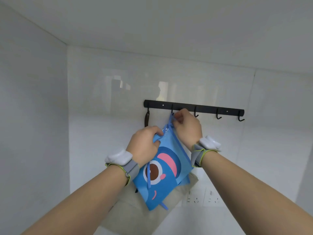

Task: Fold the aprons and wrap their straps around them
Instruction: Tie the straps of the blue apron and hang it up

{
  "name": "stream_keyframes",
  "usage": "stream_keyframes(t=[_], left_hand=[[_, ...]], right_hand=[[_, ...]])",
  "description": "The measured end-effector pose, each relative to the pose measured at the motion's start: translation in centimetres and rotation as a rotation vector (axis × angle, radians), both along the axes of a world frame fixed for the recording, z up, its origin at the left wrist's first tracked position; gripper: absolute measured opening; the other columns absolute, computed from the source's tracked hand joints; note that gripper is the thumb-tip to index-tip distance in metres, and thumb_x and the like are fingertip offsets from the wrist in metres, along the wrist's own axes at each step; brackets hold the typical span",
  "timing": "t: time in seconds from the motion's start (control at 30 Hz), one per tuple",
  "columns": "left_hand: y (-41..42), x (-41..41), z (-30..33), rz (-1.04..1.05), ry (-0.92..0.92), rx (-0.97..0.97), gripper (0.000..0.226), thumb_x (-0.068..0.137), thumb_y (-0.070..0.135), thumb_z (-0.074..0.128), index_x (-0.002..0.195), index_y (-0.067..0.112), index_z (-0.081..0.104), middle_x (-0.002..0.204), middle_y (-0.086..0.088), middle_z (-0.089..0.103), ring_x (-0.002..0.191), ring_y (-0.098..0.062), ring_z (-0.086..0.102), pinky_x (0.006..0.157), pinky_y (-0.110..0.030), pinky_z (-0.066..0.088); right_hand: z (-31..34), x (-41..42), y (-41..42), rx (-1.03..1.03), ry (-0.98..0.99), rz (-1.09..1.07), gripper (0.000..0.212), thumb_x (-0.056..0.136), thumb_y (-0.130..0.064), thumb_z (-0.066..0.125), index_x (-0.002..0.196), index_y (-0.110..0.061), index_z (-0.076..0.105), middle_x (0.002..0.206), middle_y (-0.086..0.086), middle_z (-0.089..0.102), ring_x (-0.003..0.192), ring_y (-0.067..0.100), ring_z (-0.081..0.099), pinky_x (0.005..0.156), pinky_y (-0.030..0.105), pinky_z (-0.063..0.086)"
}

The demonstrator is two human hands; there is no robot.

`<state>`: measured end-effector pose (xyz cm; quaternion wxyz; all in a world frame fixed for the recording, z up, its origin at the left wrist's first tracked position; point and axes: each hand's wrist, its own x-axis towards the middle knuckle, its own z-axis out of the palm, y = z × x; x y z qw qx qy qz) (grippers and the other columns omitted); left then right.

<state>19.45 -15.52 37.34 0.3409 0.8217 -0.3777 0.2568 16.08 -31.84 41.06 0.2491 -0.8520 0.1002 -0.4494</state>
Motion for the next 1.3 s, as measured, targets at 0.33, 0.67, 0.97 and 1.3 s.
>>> stream_keyframes(t=[0.33, 0.67, 0.97, 1.3], left_hand=[[1.0, -3.5, -2.4, 0.002, -0.047, 0.057, 0.043, 0.087, 0.023, 0.065, 0.128, 0.021, 0.057, 0.129, 0.003, 0.051, 0.117, -0.019, 0.05, 0.097, -0.032, 0.043], [-0.1, -9.7, -9.3, -0.093, 0.293, -0.036, 0.027, 0.085, 0.021, 0.068, 0.113, 0.021, 0.066, 0.102, 0.005, 0.068, 0.092, -0.009, 0.064, 0.092, -0.028, 0.049], [-6.5, -19.5, -26.2, -0.217, 0.67, 0.235, 0.022, 0.089, 0.024, 0.065, 0.111, 0.022, 0.066, 0.099, 0.009, 0.068, 0.09, -0.007, 0.064, 0.089, -0.025, 0.05], [-17.4, -33.4, -40.3, -0.419, 0.935, 0.623, 0.029, 0.093, 0.03, 0.058, 0.12, 0.023, 0.063, 0.115, 0.005, 0.067, 0.102, -0.012, 0.062, 0.09, -0.018, 0.044]], right_hand=[[-2.1, -5.2, 0.1, 0.095, 0.059, 0.139, 0.025, 0.088, -0.016, 0.059, 0.113, -0.018, 0.061, 0.102, -0.002, 0.067, 0.083, 0.02, 0.062, 0.078, 0.026, 0.047], [-12.1, -12.2, -1.1, 0.17, 0.179, 0.18, 0.017, 0.091, -0.015, 0.058, 0.102, -0.022, 0.069, 0.094, -0.01, 0.071, 0.087, 0.009, 0.066, 0.082, 0.024, 0.052], [-34.5, -28.4, -6.1, 0.351, 0.699, 0.043, 0.028, 0.095, -0.017, 0.055, 0.121, -0.02, 0.062, 0.119, -0.006, 0.066, 0.107, 0.009, 0.06, 0.095, 0.018, 0.041], [-48.7, -49.6, -17.2, 0.348, 1.018, -0.372, 0.043, 0.096, -0.02, 0.05, 0.14, -0.018, 0.049, 0.15, 0.007, 0.039, 0.141, 0.025, 0.032, 0.119, 0.03, 0.021]])
